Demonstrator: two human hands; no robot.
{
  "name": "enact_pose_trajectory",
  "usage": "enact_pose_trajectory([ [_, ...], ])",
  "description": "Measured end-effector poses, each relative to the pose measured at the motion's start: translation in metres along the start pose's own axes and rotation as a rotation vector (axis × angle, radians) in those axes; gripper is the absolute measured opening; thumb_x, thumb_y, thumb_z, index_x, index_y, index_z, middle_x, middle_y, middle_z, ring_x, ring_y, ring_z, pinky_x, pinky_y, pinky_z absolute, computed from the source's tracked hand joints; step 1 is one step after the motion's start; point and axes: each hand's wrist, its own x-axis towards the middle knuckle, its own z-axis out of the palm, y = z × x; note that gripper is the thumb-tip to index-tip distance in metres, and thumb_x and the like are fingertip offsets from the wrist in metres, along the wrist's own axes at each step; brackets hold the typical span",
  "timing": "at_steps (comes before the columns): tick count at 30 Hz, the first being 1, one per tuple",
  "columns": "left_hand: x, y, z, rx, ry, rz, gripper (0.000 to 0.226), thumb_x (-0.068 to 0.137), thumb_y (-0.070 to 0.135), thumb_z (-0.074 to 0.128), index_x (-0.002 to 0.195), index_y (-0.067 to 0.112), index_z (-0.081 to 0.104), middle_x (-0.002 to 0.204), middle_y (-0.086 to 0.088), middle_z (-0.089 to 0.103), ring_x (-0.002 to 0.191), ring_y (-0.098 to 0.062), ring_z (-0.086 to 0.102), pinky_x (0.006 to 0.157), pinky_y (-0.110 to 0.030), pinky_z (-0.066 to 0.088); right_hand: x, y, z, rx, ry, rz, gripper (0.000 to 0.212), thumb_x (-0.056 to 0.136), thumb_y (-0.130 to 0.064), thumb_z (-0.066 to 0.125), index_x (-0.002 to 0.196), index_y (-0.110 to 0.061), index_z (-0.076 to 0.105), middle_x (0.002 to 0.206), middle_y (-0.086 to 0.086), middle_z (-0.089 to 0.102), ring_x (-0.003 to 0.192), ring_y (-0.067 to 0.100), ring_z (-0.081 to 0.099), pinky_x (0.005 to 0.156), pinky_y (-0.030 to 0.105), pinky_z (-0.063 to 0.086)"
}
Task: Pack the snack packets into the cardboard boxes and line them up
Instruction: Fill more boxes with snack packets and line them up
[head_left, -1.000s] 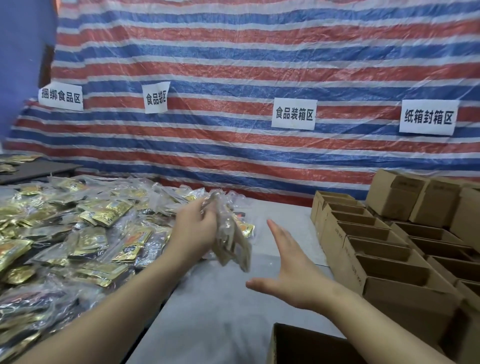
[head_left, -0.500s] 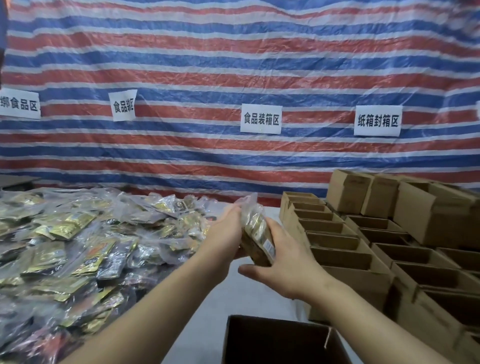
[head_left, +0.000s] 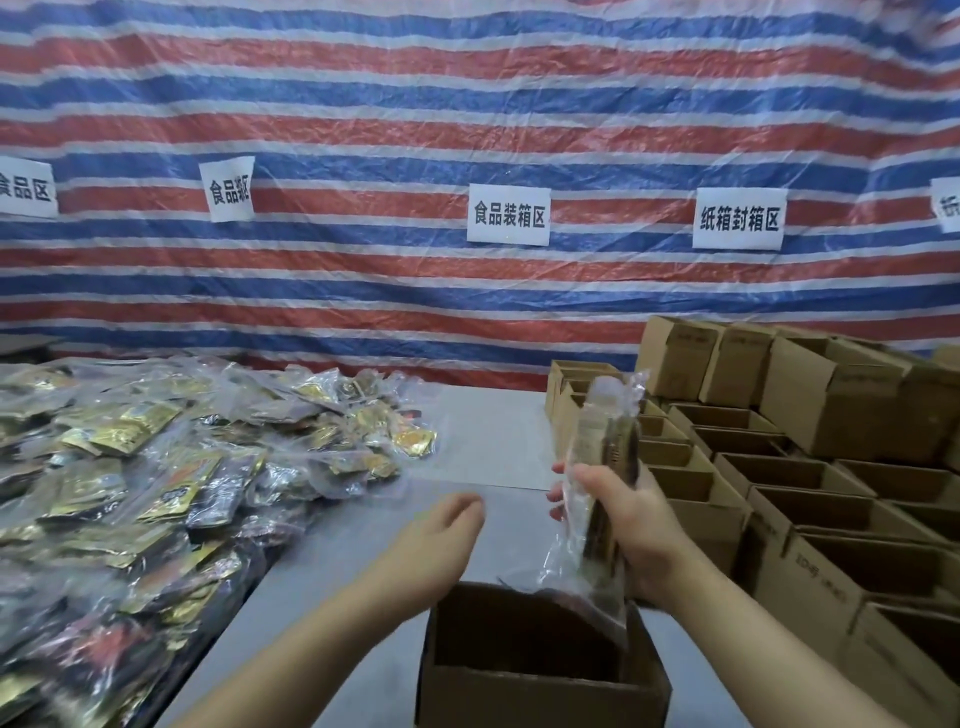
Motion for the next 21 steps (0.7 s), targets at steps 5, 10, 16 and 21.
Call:
enact_pose_trajectory([
  [5, -0.016, -0.045, 0.018, -0.209, -0.168, -0.229, 0.019, 0.105, 0.028, 0.042, 0.111, 0.024, 0.06, 0.108, 0.004, 0.061, 0.103, -0.012, 0.056, 0.09, -0.026, 0.042, -0.016, 0.025, -0.016, 0.175, -0.158, 0.048, 0.05, 0.077, -0.04, 0.068, 0.118, -0.012, 0.071, 0.105, 0.013, 0.072, 0.102, 0.028, 0.071, 0.083, 0.032, 0.058],
  [10, -0.014, -0.055, 0.028, -0.16, -0.111, -0.199, 0.024, 0.105, 0.025, 0.041, 0.085, 0.018, 0.052, 0.079, -0.005, 0.047, 0.075, -0.017, 0.043, 0.071, -0.031, 0.031, -0.028, 0.031, -0.016, -0.123, -0.371, 0.0, 0.056, 0.068, -0.048, 0.076, 0.115, -0.019, 0.07, 0.105, 0.009, 0.069, 0.101, 0.025, 0.067, 0.093, 0.036, 0.053],
  [16, -0.015, -0.057, 0.029, -0.163, -0.104, -0.176, 0.024, 0.102, 0.024, 0.046, 0.079, 0.019, 0.054, 0.075, 0.0, 0.05, 0.072, -0.013, 0.046, 0.068, -0.031, 0.033, -0.043, 0.018, -0.012, -0.576, -0.651, 0.146, 0.025, 0.073, -0.045, 0.07, 0.089, -0.028, 0.069, 0.086, -0.001, 0.067, 0.083, 0.012, 0.064, 0.084, 0.03, 0.047],
  [21, -0.021, -0.061, 0.03, -0.216, -0.109, -0.177, 0.028, 0.104, 0.026, 0.04, 0.081, 0.019, 0.053, 0.078, 0.0, 0.058, 0.068, -0.005, 0.054, 0.062, -0.019, 0.04, -0.041, 0.014, 0.01, -0.932, -0.855, 0.371, 0.035, 0.088, -0.046, 0.06, 0.106, -0.016, 0.066, 0.098, 0.001, 0.067, 0.101, 0.024, 0.064, 0.089, 0.037, 0.046],
])
